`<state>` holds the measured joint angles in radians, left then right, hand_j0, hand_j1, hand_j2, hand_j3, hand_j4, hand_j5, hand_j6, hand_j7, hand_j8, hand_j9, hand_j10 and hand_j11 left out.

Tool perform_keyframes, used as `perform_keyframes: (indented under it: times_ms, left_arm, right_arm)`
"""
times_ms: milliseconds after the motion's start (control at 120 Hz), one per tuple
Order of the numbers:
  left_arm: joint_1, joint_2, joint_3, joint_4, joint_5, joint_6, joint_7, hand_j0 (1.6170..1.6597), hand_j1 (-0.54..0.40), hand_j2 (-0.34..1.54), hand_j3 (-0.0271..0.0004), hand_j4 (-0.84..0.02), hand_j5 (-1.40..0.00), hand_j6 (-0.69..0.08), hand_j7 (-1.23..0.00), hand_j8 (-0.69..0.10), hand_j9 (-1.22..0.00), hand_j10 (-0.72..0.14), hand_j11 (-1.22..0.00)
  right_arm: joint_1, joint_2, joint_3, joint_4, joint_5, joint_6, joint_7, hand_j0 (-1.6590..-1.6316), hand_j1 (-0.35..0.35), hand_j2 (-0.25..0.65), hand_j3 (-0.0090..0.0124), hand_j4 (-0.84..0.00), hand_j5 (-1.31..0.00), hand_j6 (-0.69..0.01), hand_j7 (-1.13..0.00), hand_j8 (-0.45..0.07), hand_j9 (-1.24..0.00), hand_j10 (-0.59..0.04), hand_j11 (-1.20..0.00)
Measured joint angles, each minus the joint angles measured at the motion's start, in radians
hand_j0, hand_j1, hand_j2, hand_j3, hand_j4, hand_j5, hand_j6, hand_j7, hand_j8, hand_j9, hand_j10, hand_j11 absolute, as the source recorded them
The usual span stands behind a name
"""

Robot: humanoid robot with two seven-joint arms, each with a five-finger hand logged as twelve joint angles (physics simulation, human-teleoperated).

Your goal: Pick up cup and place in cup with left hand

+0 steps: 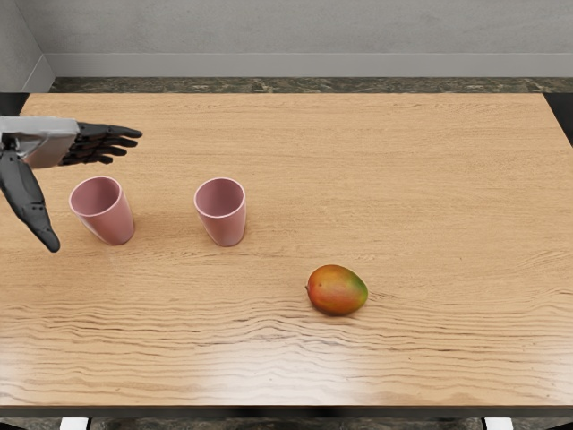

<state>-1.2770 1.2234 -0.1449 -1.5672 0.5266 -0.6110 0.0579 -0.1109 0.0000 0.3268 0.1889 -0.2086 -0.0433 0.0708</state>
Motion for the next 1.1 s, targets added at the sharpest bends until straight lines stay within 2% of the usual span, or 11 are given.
perform_keyframes:
  times_ms: [83, 167, 208, 275, 317, 433, 533, 592, 725, 900, 1100]
  left_arm:
    - [-0.011, -0.015, -0.001, -0.005, 0.027, 0.0, 0.003, 1.6574, 0.349, 0.0, 0.0, -0.008, 0.0, -0.009, 0.0, -0.009, 0.0, -0.007, 0.0]
    - [-0.117, -0.125, 0.0, 0.002, 0.101, 0.0, 0.02, 1.6576, 0.342, 0.0, 0.0, -0.015, -0.01, -0.017, -0.01, -0.016, -0.01, -0.014, -0.01]
    - [-0.161, -0.203, 0.001, 0.008, 0.16, 0.0, 0.064, 1.6577, 0.339, 0.0, 0.0, -0.017, -0.01, -0.018, -0.01, -0.018, -0.01, -0.016, -0.01]
    - [-0.181, -0.344, 0.002, 0.014, 0.286, 0.0, 0.184, 1.6578, 0.329, 0.0, 0.0, -0.023, -0.02, -0.025, -0.02, -0.024, -0.02, -0.023, -0.02]
    - [-0.177, -0.39, 0.002, 0.016, 0.381, 0.0, 0.237, 1.6578, 0.323, 0.0, 0.0, -0.027, -0.03, -0.028, -0.03, -0.028, -0.03, -0.027, -0.03]
    - [-0.177, -0.504, 0.003, 0.019, 0.599, 0.039, 0.32, 1.6579, 0.315, 0.01, 0.0, -0.034, -0.04, -0.035, -0.04, -0.035, -0.04, -0.033, -0.04]
    - [-0.172, -0.577, 0.003, 0.02, 0.674, 0.07, 0.415, 1.658, 0.301, 0.01, 0.0, -0.044, -0.05, -0.045, -0.05, -0.045, -0.05, -0.044, -0.05]
    - [-0.147, -0.596, 0.003, 0.021, 0.692, 0.103, 0.451, 1.658, 0.297, 0.01, 0.0, -0.047, -0.06, -0.048, -0.06, -0.048, -0.06, -0.047, -0.06]
    - [-0.094, -0.607, 0.004, 0.016, 0.708, 0.17, 0.487, 1.658, 0.32, 0.01, 0.0, -0.028, -0.03, -0.029, -0.03, -0.029, -0.03, -0.027, -0.03]
    - [-0.075, -0.682, 0.02, 0.011, 0.719, 0.251, 0.51, 1.658, 0.334, 0.0, 0.0, -0.016, -0.02, -0.017, -0.02, -0.016, -0.02, -0.015, -0.02]
    - [-0.001, -0.722, 0.027, 0.017, 0.785, 0.321, 0.522, 1.6581, 0.282, 0.01, 0.0, -0.06, -0.07, -0.061, -0.07, -0.06, -0.07, -0.059, -0.07]
  right_arm:
    - [0.001, 0.0, 0.001, -0.001, 0.0, -0.001, -0.001, -1.6575, -0.316, -0.005, 0.0, -0.027, -0.04, -0.027, -0.04, -0.027, -0.04, -0.027, -0.04]
    - [0.001, 0.0, 0.0, -0.001, 0.0, -0.001, -0.001, -1.6577, -0.316, -0.005, 0.0, -0.027, -0.04, -0.027, -0.04, -0.027, -0.04, -0.027, -0.04]
    - [0.001, 0.0, 0.0, -0.001, 0.0, -0.001, -0.001, -1.6577, -0.316, -0.005, 0.0, -0.027, -0.04, -0.027, -0.04, -0.027, -0.04, -0.027, -0.04]
    - [0.002, 0.0, -0.001, -0.002, 0.0, -0.001, 0.0, -1.6578, -0.316, -0.005, 0.0, -0.027, -0.04, -0.027, -0.04, -0.027, -0.04, -0.027, -0.04]
    - [0.002, 0.0, -0.001, -0.002, -0.001, -0.001, 0.0, -1.6579, -0.316, -0.005, 0.0, -0.027, -0.04, -0.027, -0.04, -0.027, -0.04, -0.027, -0.04]
    - [0.001, 0.0, -0.001, -0.002, -0.001, -0.001, 0.0, -1.658, -0.316, -0.005, 0.0, -0.028, -0.04, -0.028, -0.04, -0.028, -0.04, -0.028, -0.04]
    - [0.001, 0.0, -0.002, -0.002, -0.001, -0.001, 0.0, -1.658, -0.316, -0.005, 0.0, -0.028, -0.04, -0.028, -0.04, -0.028, -0.04, -0.027, -0.04]
    - [0.0, 0.0, -0.002, -0.002, -0.001, -0.001, 0.0, -1.658, -0.316, -0.005, 0.0, -0.027, -0.04, -0.028, -0.04, -0.028, -0.04, -0.027, -0.04]
    - [-0.001, 0.0, -0.002, -0.002, -0.002, -0.001, 0.0, -1.658, -0.316, -0.005, 0.0, -0.028, -0.04, -0.028, -0.04, -0.028, -0.04, -0.027, -0.04]
    - [-0.003, 0.0, -0.002, -0.003, -0.002, -0.001, 0.0, -1.6581, -0.316, -0.006, 0.0, -0.028, -0.04, -0.028, -0.04, -0.028, -0.04, -0.027, -0.04]
    - [-0.004, 0.0, -0.001, -0.006, -0.002, -0.002, 0.0, -1.6581, -0.316, -0.006, 0.0, -0.028, -0.04, -0.028, -0.04, -0.028, -0.04, -0.028, -0.04]
